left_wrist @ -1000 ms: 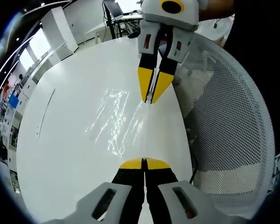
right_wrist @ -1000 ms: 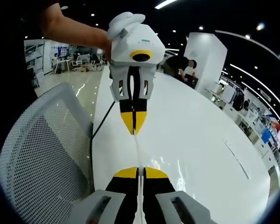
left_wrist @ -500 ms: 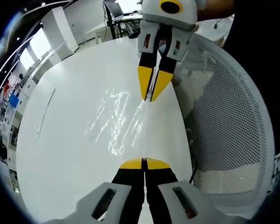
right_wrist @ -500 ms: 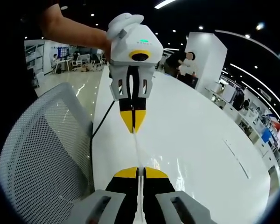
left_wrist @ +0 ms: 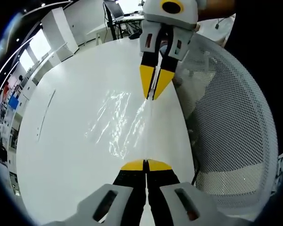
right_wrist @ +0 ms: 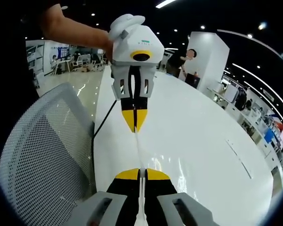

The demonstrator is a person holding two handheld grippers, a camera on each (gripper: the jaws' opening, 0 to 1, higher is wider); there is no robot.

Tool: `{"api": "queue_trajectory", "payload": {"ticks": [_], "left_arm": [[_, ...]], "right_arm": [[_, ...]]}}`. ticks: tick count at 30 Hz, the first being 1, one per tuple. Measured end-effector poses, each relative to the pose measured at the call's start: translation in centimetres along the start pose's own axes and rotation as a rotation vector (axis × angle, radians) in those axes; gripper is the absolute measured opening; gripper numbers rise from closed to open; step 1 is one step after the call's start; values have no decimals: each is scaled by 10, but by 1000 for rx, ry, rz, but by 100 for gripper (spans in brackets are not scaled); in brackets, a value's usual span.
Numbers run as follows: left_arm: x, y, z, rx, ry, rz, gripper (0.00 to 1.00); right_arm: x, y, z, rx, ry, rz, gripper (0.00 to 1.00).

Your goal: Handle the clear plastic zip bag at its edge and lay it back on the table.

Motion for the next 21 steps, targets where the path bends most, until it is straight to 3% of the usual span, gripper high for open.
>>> {"api": "queue_trajectory", "payload": {"ticks": [21], "left_arm": [[-1, 0, 2, -3, -4, -8, 0]], "right_arm": [[-3, 0, 1, 6, 2, 6, 0]]}}
Point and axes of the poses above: the point that each gripper's makers call its tool centre point, and the gripper's own axes: x roughly forward along the fingers, y roughly to its right, z roughly out of its underside, the point moved 2 cm from there along -x, roughly backward along the fingers, and after that the axes turned 13 degrees about x, right-handed, at the moved point
